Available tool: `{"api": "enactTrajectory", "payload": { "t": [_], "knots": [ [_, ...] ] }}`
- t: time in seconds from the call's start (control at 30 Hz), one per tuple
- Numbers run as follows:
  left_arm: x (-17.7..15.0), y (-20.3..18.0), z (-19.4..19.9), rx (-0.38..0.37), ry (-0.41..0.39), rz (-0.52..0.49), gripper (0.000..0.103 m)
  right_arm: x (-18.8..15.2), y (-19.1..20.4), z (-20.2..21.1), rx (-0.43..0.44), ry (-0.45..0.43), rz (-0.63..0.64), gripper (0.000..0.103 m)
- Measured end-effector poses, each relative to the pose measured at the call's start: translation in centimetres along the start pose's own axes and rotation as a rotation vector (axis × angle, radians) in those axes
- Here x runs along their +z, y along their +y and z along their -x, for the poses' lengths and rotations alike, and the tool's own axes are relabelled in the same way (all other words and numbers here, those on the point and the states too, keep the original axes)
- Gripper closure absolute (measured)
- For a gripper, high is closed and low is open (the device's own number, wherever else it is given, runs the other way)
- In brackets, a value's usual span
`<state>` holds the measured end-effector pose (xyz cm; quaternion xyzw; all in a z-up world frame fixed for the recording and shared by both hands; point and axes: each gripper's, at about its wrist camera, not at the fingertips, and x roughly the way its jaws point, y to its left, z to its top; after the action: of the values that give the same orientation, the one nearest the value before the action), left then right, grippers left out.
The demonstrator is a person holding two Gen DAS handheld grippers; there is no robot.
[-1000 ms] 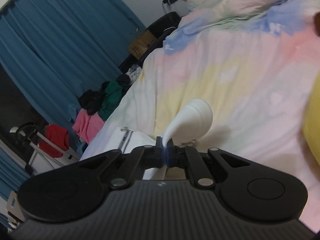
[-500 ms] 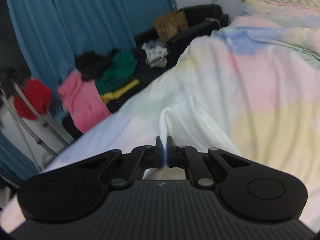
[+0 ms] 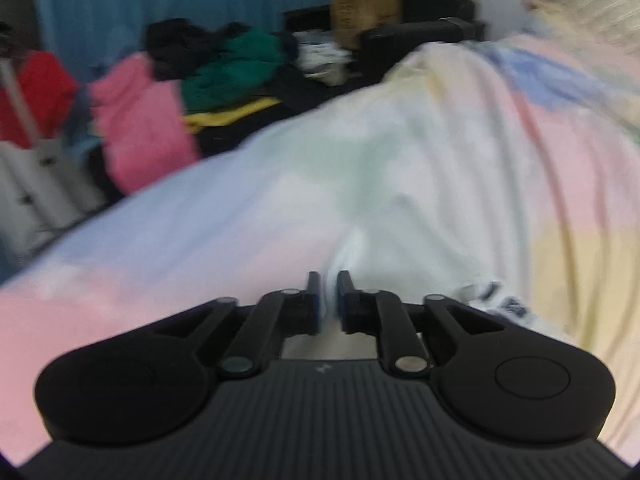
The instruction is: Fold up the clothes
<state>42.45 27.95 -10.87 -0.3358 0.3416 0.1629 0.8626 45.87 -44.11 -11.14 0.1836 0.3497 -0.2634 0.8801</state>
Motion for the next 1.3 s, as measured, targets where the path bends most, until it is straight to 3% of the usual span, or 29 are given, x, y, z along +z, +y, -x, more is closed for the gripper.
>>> {"api": "enactTrajectory", "payload": {
  "t": [0.03, 0.1, 0.17, 0.23, 0.33, 0.57, 0.67, 0.8, 0.9, 1.07, 1.23, 1.27, 1.3],
  "knots": [
    [-0.4, 0.0, 0.8, -0.015, -0.01, -0.008, 0.049, 0.0, -0.1, 0.8, 0.054, 0.005, 0.002, 0.044],
    [-1.2, 0.1, 2.5, -0.044, -0.03, -0.024, 0.033, -0.1, -0.5, 2.4, 0.141, 0.008, 0.001, 0.029],
    [-2.0, 0.2, 4.3, -0.073, -0.049, -0.039, 0.023, -0.2, -1.5, 4.5, 0.183, -0.02, -0.037, 0.029],
    [-3.1, 0.9, 6.4, -0.122, -0.054, -0.03, 0.02, -0.6, -3.2, 6.5, 0.241, -0.052, -0.115, 0.029],
    [-4.2, 2.9, 9.3, -0.178, -0.045, 0.019, 0.018, -2.3, -6.4, 8.0, 0.342, -0.028, -0.25, 0.029],
    [-7.6, 10.2, 11.8, -0.324, 0.025, 0.261, 0.017, -9.5, -13.2, 9.8, 0.459, 0.038, -0.545, 0.026],
    [-9.2, 12.2, 10.7, -0.349, 0.064, 0.298, 0.017, -13.0, -14.9, 10.2, 0.526, 0.053, -0.557, 0.027],
    [-9.9, 13.0, 8.0, -0.389, 0.127, 0.308, 0.017, -15.6, -15.4, 9.3, 0.654, 0.219, -0.507, 0.026],
    [-10.0, 12.9, 6.4, -0.38, 0.101, 0.313, 0.017, -15.6, -14.3, 8.8, 0.679, 0.24, -0.452, 0.026],
    [-9.6, 12.8, 5.3, -0.327, -0.027, 0.304, 0.033, -15.8, -12.0, 4.9, 0.607, 0.239, -0.476, 0.026],
    [-9.0, 14.0, 4.5, -0.321, -0.052, 0.357, 0.068, -15.1, -12.2, 3.6, 0.544, -0.001, -0.645, 0.027],
    [-8.8, 14.2, 4.6, -0.331, -0.06, 0.367, 0.074, -14.9, -11.9, 3.4, 0.526, -0.023, -0.633, 0.032],
    [-8.6, 14.2, 5.0, -0.343, -0.079, 0.37, 0.083, -14.6, -11.6, 3.3, 0.499, -0.044, -0.609, 0.047]
  ]
}}
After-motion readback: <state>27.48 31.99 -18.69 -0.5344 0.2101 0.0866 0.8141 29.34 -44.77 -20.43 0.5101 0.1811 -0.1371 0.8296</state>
